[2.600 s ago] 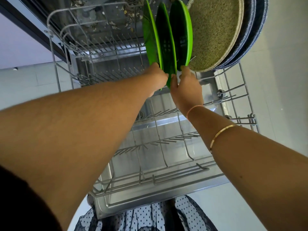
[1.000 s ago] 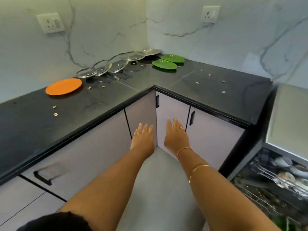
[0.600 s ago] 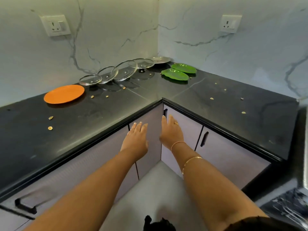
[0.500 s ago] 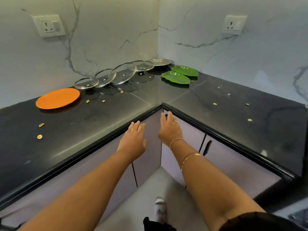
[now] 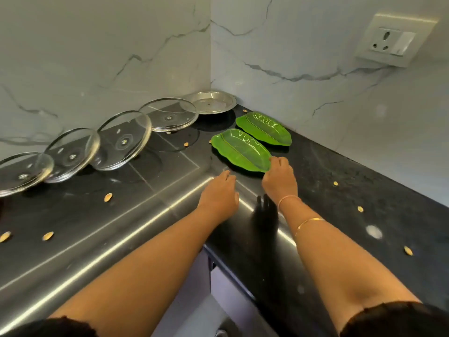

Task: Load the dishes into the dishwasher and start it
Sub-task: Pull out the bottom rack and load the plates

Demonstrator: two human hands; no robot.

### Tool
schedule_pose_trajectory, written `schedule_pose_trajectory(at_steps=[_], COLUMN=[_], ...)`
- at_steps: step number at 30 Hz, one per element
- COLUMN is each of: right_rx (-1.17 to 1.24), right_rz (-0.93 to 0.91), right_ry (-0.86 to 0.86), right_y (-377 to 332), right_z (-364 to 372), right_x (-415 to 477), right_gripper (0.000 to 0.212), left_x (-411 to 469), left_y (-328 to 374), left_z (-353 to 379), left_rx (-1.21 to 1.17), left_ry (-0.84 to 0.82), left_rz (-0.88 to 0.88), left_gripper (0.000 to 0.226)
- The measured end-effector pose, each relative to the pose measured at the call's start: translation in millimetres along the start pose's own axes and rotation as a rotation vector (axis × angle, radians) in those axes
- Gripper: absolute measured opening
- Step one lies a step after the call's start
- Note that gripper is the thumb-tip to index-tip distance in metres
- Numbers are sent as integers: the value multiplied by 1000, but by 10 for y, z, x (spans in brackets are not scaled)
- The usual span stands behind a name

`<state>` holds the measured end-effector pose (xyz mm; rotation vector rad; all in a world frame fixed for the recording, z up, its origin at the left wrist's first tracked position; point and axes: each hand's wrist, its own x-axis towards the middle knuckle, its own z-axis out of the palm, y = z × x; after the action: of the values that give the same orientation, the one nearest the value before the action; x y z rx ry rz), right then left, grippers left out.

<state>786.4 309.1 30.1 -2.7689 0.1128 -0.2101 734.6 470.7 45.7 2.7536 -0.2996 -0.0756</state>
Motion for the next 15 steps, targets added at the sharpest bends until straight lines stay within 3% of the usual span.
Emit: schedule_pose_trajectory(at_steps=[8,13,15], right_rx=[130,83,17], right_rz=[248,279,261], right_ry=[-210,-307,-286], right_y=[407,545,569], right_z=[103,228,298], right_x=[1360,1697,1743], right_gripper=[47,47,44], left_x=[1212,1607,1641], left_y=[91,220,226], left_z=[145,393,469], left_rx=[10,39,109], left_ry=[-121,-310,-307], left_rz=[65,51,23], left_gripper=[47,50,52])
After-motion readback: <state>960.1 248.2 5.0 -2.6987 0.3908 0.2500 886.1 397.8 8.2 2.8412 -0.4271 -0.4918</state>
